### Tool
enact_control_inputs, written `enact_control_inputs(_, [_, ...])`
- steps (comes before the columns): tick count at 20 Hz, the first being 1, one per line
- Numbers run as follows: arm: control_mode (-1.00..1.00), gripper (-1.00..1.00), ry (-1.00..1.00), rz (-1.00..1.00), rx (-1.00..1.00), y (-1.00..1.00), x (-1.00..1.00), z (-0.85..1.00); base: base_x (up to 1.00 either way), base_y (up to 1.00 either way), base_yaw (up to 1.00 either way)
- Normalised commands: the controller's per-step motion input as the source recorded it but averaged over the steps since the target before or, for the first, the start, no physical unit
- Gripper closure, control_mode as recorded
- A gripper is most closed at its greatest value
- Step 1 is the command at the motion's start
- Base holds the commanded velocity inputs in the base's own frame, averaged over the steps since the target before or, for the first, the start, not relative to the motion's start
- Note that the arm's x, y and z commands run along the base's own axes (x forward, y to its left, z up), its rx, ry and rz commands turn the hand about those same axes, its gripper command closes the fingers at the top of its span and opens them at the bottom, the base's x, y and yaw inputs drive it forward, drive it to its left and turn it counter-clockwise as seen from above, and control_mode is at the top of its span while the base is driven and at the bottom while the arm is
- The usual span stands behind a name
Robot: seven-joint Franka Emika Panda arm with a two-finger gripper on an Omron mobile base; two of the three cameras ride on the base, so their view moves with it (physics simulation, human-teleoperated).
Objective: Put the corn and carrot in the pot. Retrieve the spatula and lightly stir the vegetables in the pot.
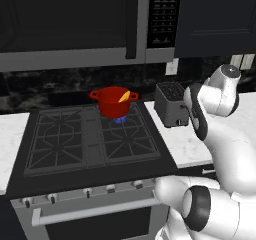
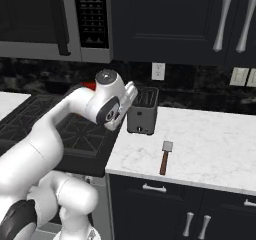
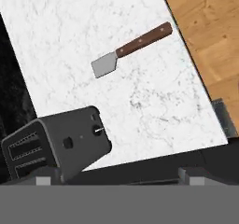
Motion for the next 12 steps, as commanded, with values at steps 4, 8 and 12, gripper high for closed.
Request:
enact_control_inputs(4, [-1.0,-1.0,0.06,-0.8,0.14,-0.45,-0.01,-0.32,0.0,0.0,0.0])
enact_control_inputs(8, [-1.0,-1.0,0.09,-0.49,0.29,-0.84,-0.01,-0.11,0.0,0.0,0.0])
enact_control_inputs(12, [-1.0,-1.0,0.11,-0.34,0.31,-0.69,-0.1,-0.14,0.0,0.0,0.0])
